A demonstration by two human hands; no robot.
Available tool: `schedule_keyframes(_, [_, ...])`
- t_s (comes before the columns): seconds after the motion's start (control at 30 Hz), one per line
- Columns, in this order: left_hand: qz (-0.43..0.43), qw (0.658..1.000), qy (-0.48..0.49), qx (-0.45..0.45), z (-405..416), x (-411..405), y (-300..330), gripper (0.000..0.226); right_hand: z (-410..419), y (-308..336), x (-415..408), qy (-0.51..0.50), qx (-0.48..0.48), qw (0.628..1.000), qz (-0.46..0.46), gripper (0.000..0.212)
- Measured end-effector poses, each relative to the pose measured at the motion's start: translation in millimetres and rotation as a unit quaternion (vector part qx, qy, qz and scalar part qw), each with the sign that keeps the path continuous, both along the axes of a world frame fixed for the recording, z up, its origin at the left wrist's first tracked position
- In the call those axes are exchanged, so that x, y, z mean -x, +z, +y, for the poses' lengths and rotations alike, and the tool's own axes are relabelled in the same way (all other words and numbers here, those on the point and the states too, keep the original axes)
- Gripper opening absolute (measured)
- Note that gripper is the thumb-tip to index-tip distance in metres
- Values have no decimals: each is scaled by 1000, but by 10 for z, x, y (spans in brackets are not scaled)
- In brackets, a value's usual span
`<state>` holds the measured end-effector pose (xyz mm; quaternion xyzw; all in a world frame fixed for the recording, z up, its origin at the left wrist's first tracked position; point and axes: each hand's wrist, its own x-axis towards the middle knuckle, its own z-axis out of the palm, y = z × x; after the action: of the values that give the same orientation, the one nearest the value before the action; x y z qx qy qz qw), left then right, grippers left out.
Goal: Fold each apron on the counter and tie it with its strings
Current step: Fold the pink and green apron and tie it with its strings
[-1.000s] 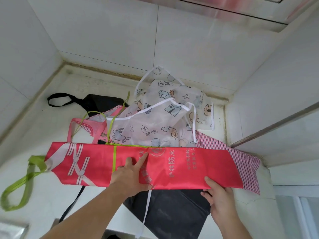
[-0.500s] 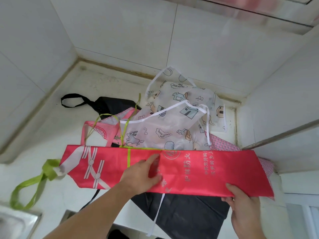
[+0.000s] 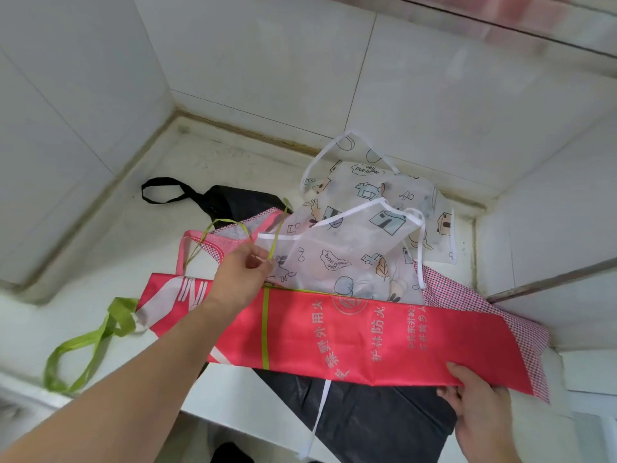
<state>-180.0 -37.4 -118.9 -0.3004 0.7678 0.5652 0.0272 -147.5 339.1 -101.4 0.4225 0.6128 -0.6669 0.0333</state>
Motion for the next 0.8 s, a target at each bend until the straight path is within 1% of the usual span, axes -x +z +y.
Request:
schedule_keyframes(0.03, [-5,1000,-12,-20,-8,-31,33,5,-10,11,4,-2,1,1000,-2,42])
schedule_keyframes(0.1, [-13,996,-61,-63,6,-96,128,18,-27,42,13,-6,4,1000,-5,41])
schedule_keyframes(0.17, [-2,987,-150,-53,62,-197,252,24,-38,57,18,-10,2,1000,-9,43])
schedule_keyframes(0.23, [11,967,-255,-20,173,-361,341,15,-41,58,17,-12,-2,1000,-11,44])
schedule_keyframes(0.3, [-13,929,-370,2,326,-573,408,6,-49,58,9,-11,-2,1000,-11,43])
schedule_keyframes(0.33, [-44,902,-429,20,406,-683,412,10,-56,58,6,-9,1,1000,-11,44])
schedule_keyframes(0.4, [-102,837,-534,64,543,-880,387,21,-54,46,16,-6,7,1000,-11,43])
schedule_keyframes(0.43, [-139,808,-568,75,587,-957,348,26,-50,43,23,-4,10,1000,-11,42])
schedule_keyframes(0.47, [-184,787,-585,72,624,-1022,315,33,-47,43,28,-6,10,1000,-14,39])
schedule_keyframes(0.5, [-226,774,-589,56,646,-1072,274,40,-51,51,36,-6,10,1000,-16,34])
schedule_keyframes(0.53, [-251,768,-588,38,659,-1104,248,44,-49,55,38,-5,8,1000,-16,28])
schedule_keyframes(0.57, [-256,768,-587,22,668,-1107,222,40,-51,68,43,-6,6,1000,-17,23])
schedule_keyframes(0.6, [-245,782,-573,7,678,-1095,197,32,-60,90,44,-7,-2,1000,-14,23])
schedule_keyframes(0.63, [-227,810,-540,-14,696,-1068,166,24,-71,116,42,-2,-15,1000,-6,23])
schedule_keyframes(0.67, [-203,850,-483,-44,717,-1026,134,21,-99,149,34,11,-43,999,4,21])
schedule_keyframes(0.7, [-180,889,-413,-81,736,-983,154,24,-155,197,15,38,-86,996,9,17])
schedule_keyframes(0.73, [-154,918,-342,-129,757,-935,169,30,-231,247,-12,77,-142,987,17,15])
schedule_keyframes(0.77, [-128,932,-283,-184,776,-885,229,39,-352,300,-51,125,-206,970,33,14])
schedule_keyframes(0.8, [-111,936,-233,-241,784,-802,289,50,-510,358,-104,181,-264,945,66,14])
